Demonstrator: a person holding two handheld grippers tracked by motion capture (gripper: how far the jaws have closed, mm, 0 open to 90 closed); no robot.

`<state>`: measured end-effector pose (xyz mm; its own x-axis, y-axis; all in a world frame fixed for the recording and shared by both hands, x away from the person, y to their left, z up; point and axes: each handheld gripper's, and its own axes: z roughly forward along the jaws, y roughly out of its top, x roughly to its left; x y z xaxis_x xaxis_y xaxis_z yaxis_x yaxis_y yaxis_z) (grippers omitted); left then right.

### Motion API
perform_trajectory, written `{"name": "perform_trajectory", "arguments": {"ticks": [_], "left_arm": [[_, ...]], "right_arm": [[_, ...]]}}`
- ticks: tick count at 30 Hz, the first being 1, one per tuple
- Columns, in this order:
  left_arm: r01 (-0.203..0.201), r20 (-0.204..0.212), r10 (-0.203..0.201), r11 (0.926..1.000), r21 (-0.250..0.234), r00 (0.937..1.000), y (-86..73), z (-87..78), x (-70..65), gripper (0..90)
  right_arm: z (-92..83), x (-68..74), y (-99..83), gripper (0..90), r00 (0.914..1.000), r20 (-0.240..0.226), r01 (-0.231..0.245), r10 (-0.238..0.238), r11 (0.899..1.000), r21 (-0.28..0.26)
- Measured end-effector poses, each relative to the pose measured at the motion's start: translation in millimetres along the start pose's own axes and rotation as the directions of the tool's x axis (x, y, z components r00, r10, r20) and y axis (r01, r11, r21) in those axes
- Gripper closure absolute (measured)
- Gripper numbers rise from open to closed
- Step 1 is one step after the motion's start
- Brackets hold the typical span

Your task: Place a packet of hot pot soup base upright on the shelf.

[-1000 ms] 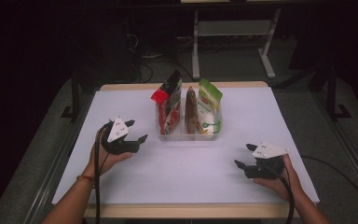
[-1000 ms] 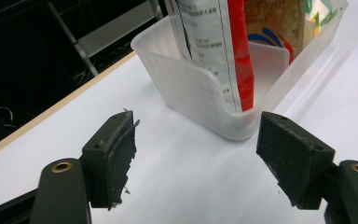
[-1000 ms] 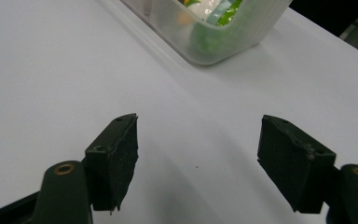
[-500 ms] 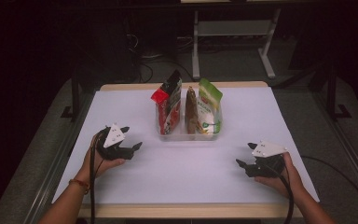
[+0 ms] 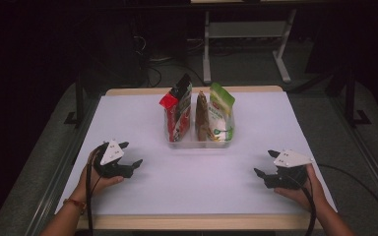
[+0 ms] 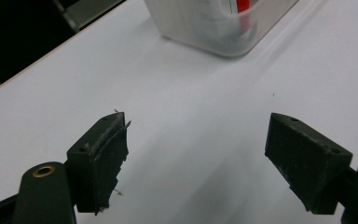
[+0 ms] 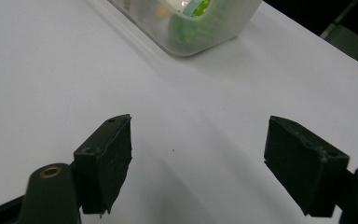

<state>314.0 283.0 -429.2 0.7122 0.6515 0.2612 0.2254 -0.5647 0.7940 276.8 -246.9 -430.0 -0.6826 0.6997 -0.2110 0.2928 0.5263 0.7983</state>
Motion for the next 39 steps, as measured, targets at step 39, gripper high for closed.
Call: {"name": "perform_trajectory", "arguments": {"ticks": [39], "left_arm": [[0.13,-0.079,-0.137,0.9881,-0.082,0.9874,-54.4,-56.4,14.0,19.9]], "right_arm": [[-41.6,-16.0,-45.0,21.1,0.9808,0.117,-0.145,0.156,0.985,-0.097]]}}
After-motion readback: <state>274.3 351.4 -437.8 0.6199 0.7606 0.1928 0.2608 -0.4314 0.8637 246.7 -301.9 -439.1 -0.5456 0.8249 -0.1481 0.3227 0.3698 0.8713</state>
